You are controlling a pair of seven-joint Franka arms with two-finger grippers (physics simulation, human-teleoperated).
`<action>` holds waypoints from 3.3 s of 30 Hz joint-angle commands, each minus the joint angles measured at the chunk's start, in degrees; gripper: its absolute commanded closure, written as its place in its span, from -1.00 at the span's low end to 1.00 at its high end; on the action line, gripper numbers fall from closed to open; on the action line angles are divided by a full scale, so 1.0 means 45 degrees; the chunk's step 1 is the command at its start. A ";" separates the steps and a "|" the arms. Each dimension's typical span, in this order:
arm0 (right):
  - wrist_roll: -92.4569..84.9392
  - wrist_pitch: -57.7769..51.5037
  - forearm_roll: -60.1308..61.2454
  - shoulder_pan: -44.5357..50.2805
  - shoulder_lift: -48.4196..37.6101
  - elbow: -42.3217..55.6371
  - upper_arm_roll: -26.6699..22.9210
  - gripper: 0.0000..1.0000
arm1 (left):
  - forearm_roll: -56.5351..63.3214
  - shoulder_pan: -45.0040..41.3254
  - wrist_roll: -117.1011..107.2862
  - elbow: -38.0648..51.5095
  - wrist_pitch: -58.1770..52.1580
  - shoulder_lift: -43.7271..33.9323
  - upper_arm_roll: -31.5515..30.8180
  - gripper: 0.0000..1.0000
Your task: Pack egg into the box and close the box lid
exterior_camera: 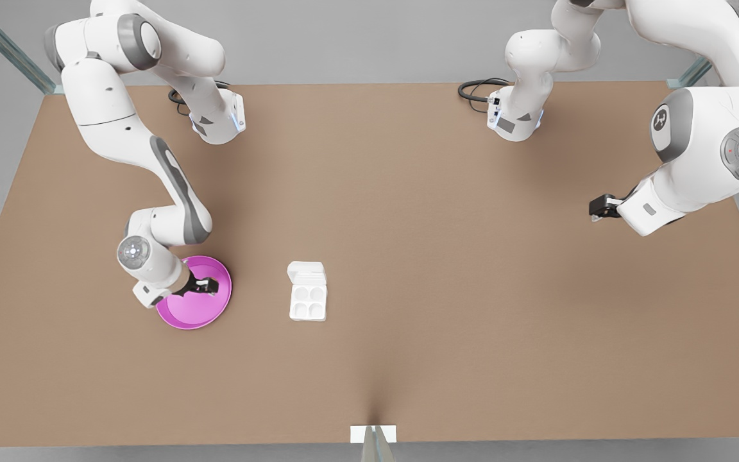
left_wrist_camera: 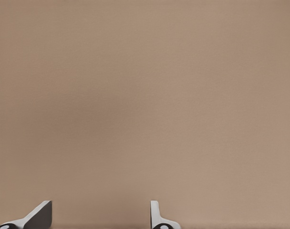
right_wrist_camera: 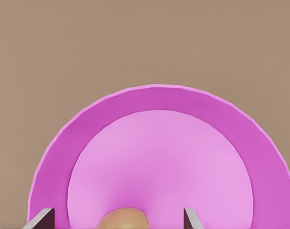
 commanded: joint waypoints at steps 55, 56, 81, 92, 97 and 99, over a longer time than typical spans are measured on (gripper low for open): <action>0.0140 0.0322 0.0135 0.0138 0.0376 -0.0617 0.0198 0.21 | 0.0026 0.0025 0.0046 -0.0012 0.0096 0.0475 -0.0001 -1.00; 0.0081 0.0322 0.0076 0.0157 0.0239 -0.0520 0.0198 0.21 | 0.0026 0.0005 0.0046 -0.0012 0.0096 0.0475 -0.0001 -1.00; 0.0862 -0.3115 0.0076 0.2520 0.3032 0.7175 0.1018 0.19 | 0.0007 0.0025 0.0026 -0.0012 0.0175 0.0534 -0.0001 -1.00; 0.3009 -0.3194 0.0661 0.3750 0.3247 0.7703 0.1018 0.19 | 0.0007 0.0005 0.0026 -0.0012 0.0175 0.0553 0.0018 -1.00; 0.4417 -0.3076 0.0818 0.4571 0.3169 0.7060 0.1018 0.21 | 0.0007 0.0025 0.0026 -0.0012 0.0194 0.0573 -0.0001 -1.00; 0.4592 -0.2569 0.0818 0.4513 0.2993 0.5691 0.1018 0.22 | -0.0013 0.0025 0.0026 -0.0012 0.0175 0.0573 0.0018 -1.00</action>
